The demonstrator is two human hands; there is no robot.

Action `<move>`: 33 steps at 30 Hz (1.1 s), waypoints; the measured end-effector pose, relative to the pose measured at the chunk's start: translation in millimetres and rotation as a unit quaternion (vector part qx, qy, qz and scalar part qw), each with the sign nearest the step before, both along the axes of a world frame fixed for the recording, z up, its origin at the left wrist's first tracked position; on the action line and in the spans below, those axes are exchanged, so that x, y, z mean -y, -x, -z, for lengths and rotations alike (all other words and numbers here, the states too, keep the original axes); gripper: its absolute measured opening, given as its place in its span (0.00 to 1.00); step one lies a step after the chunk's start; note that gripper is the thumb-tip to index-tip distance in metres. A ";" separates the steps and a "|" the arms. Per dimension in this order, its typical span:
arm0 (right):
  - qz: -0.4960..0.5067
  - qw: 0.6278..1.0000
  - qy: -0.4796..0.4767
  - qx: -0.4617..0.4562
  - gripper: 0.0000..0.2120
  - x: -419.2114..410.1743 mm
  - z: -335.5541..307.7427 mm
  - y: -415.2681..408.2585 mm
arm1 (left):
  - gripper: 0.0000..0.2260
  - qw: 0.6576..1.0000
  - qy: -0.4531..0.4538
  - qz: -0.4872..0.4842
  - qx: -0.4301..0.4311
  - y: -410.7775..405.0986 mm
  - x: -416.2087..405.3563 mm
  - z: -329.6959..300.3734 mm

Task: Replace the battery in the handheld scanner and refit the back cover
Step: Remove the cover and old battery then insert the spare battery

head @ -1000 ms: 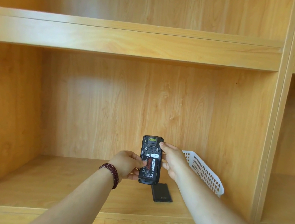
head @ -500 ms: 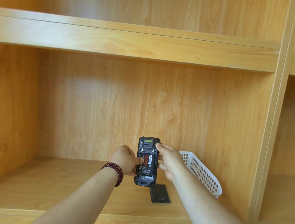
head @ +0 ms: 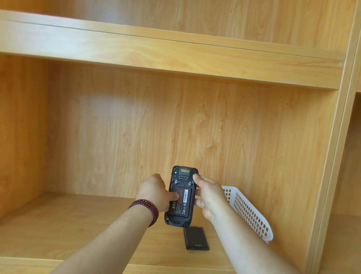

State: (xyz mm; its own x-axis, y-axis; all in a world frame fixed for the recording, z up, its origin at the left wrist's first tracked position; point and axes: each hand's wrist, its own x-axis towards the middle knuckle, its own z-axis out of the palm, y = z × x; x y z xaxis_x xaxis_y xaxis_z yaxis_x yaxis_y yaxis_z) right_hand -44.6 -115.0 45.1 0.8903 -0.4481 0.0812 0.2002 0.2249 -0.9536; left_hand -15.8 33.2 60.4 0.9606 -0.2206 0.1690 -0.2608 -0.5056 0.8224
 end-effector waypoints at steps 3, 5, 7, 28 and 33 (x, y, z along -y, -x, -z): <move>0.005 1.000 0.000 -0.002 0.13 1.1 -1.3 1.1 | 0.21 0.999 -0.024 -0.007 0.030 -0.3 -2.1 2.2; 0.008 1.000 -0.007 -0.001 0.14 3.3 -1.1 0.9 | 0.24 0.999 -0.021 0.005 0.030 -2.1 -2.6 4.5; 0.009 1.000 -0.006 0.000 0.15 5.1 -1.2 -1.0 | 0.27 0.999 0.001 0.036 0.003 -3.4 -2.1 5.3; -0.141 0.970 0.199 -0.009 0.38 10.1 4.2 12.9 | 0.32 0.946 0.145 0.261 -0.126 -20.5 -26.0 4.9; -0.140 0.961 0.239 -0.013 0.40 7.1 5.6 13.3 | 0.34 0.950 0.158 0.247 -0.103 -20.2 -25.3 8.0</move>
State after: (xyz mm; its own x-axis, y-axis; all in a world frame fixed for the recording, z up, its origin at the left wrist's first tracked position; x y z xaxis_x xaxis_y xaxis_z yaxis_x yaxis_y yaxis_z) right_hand -57.9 -122.2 39.5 0.9752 -0.1072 0.1934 0.1697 -0.1979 -0.9654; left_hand 4.5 58.5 52.4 0.7727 -0.6229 0.1219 -0.2191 -0.0815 0.9723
